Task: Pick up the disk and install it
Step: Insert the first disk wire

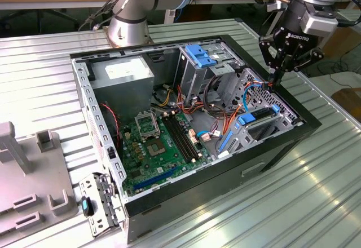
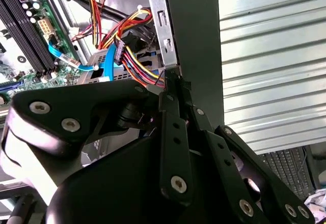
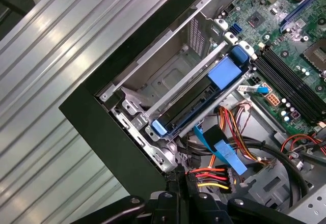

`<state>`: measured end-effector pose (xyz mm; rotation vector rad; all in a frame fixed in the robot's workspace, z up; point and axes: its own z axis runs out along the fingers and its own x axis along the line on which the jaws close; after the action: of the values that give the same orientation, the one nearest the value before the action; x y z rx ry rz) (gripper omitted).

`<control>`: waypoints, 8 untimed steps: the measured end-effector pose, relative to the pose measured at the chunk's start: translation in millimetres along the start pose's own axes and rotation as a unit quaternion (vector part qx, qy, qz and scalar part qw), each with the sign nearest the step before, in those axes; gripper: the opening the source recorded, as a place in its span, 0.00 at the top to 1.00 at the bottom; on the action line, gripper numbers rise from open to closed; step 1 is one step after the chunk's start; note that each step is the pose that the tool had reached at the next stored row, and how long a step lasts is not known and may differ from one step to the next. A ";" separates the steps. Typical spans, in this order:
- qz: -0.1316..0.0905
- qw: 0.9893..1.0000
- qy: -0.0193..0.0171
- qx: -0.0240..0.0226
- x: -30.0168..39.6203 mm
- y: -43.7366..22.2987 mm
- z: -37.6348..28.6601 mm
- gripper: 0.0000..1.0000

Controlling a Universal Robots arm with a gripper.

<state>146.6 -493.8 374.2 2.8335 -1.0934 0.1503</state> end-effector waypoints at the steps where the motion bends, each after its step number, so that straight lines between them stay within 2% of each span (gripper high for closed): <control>1: 0.001 1.000 0.000 0.000 0.0 0.1 0.1 0.84; 8: 0.006 1.000 0.000 -0.001 0.2 1.2 0.5 0.84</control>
<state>145.9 -494.8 373.8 2.8265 -1.1100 0.1493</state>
